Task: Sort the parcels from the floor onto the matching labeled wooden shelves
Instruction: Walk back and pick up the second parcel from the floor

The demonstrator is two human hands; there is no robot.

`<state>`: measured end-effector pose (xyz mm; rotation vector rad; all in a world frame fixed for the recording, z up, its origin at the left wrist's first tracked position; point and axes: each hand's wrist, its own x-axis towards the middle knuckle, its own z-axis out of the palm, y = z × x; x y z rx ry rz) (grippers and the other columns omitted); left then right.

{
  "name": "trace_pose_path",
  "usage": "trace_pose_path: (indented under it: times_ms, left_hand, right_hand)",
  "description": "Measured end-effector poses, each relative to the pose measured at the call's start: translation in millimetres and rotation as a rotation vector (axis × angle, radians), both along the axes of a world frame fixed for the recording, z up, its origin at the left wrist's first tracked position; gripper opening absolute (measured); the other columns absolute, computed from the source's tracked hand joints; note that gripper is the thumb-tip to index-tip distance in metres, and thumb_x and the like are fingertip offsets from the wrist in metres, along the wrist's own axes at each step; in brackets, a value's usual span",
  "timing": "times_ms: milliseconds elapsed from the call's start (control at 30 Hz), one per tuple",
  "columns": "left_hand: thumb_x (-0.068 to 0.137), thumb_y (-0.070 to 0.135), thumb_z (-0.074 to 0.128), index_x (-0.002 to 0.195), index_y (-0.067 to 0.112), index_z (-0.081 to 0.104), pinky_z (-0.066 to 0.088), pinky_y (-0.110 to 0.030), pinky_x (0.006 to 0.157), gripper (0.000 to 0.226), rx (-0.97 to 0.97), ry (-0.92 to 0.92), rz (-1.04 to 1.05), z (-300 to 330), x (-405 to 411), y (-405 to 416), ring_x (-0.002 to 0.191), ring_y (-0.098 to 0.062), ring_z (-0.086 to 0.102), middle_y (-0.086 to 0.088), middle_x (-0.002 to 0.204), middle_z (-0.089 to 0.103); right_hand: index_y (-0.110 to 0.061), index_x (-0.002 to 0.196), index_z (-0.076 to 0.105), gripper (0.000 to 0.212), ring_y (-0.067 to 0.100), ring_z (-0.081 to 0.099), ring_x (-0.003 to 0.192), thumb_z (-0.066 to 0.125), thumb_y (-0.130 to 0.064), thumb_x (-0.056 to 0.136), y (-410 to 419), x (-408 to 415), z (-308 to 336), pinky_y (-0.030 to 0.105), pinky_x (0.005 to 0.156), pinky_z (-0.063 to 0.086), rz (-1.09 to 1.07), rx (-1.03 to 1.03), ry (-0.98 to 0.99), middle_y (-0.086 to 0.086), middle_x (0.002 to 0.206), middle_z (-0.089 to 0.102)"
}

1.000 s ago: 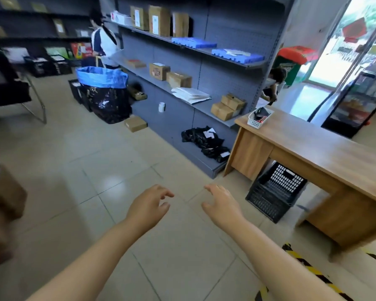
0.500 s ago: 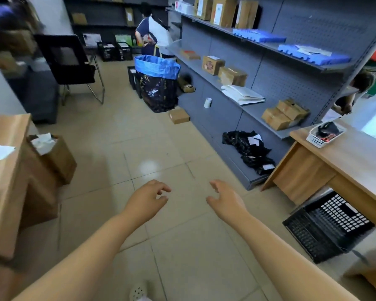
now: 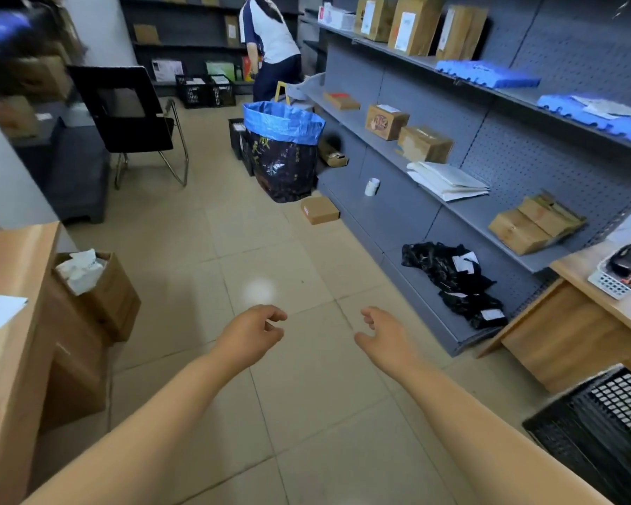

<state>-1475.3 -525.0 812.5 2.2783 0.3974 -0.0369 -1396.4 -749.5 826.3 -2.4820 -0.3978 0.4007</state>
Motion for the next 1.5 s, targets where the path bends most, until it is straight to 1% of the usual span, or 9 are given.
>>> trace_pose_path:
  times_ms: [267,467,633,867,1033,1100,1167,1267,1500]
  left_hand:
    - [0.086,0.02,0.054,0.111,0.023,0.061,0.042,-0.021,0.069,0.026,-0.023,-0.008,0.0,-3.9,92.5,64.9,0.093,-0.007,0.058,0.01,0.11,0.057]
    - [0.086,0.018,0.054,0.109,0.021,0.062,0.047,-0.024,0.062,0.025,-0.068,0.015,0.005,-19.9,163.5,101.1,0.092,-0.012,0.06,0.006,0.111,0.059]
    - [0.085,0.019,0.054,0.111,0.023,0.061,0.048,-0.027,0.079,0.026,-0.009,0.054,0.036,-21.8,240.3,136.3,0.095,-0.011,0.059,0.006,0.114,0.059]
    - [0.086,0.019,0.054,0.112,0.024,0.061,0.048,-0.027,0.08,0.027,-0.002,0.059,0.114,-9.7,347.0,180.2,0.097,-0.011,0.059,0.005,0.116,0.059]
    - [0.088,0.016,0.054,0.114,0.02,0.06,0.042,-0.015,0.061,0.027,-0.029,0.027,0.153,-5.2,397.0,217.6,0.086,-0.006,0.057,0.005,0.11,0.058]
    - [0.088,0.016,0.054,0.114,0.019,0.06,0.039,-0.011,0.059,0.027,-0.013,-0.003,0.172,-3.5,421.3,239.0,0.087,-0.006,0.056,0.004,0.112,0.058]
    - [0.088,0.015,0.054,0.115,0.019,0.059,0.041,-0.014,0.063,0.028,-0.005,-0.02,0.184,-3.0,447.5,261.6,0.092,-0.008,0.056,0.003,0.115,0.058]
    - [0.087,0.015,0.056,0.117,0.018,0.058,0.042,-0.023,0.079,0.03,0.016,-0.045,0.162,-4.2,491.9,297.1,0.098,-0.011,0.055,0.001,0.12,0.059]
    - [0.086,0.014,0.058,0.122,0.016,0.055,0.04,-0.023,0.081,0.036,0.008,-0.105,0.072,9.1,603.2,395.5,0.097,-0.011,0.053,-0.001,0.123,0.057]
  right_hand:
    - [-0.015,0.137,0.042,0.051,0.016,0.049,0.123,0.057,-0.022,0.088,69.4,80.5,-12.3,0.022,0.094,0.035,-0.004,0.003,0.034,0.004,0.136,0.051]
    - [-0.014,0.135,0.044,0.049,0.017,0.05,0.122,0.058,-0.02,0.087,105.8,156.8,-29.9,0.024,0.096,0.037,0.02,-0.01,0.07,0.005,0.134,0.052]
    - [-0.015,0.134,0.045,0.049,0.015,0.051,0.121,0.058,-0.02,0.087,138.8,242.6,-35.5,0.025,0.097,0.039,0.043,0.018,0.08,0.004,0.134,0.052]
    - [-0.016,0.135,0.044,0.049,0.013,0.049,0.123,0.056,-0.02,0.087,179.2,365.9,-16.5,0.022,0.095,0.036,0.069,0.062,0.066,0.001,0.136,0.051]
    - [-0.015,0.135,0.044,0.049,0.014,0.049,0.123,0.056,-0.019,0.087,215.9,433.4,-7.2,0.024,0.097,0.037,0.088,0.06,0.053,0.002,0.136,0.051]
    - [-0.015,0.135,0.044,0.049,0.014,0.048,0.124,0.055,-0.019,0.088,235.2,460.5,-5.4,0.023,0.098,0.036,0.086,0.072,0.045,0.002,0.137,0.05]
    - [-0.015,0.136,0.043,0.049,0.013,0.047,0.126,0.054,-0.018,0.088,255.7,486.7,-5.2,0.021,0.097,0.035,0.078,0.079,0.03,0.001,0.138,0.049]
    - [-0.016,0.136,0.043,0.049,0.012,0.047,0.126,0.054,-0.017,0.088,289.4,526.6,-6.5,0.02,0.093,0.034,0.051,0.084,0.01,0.001,0.137,0.049]
    - [-0.017,0.136,0.043,0.05,0.015,0.047,0.125,0.054,-0.017,0.087,381.3,617.2,1.3,0.024,0.094,0.037,-0.064,0.104,0.016,0.003,0.137,0.049]
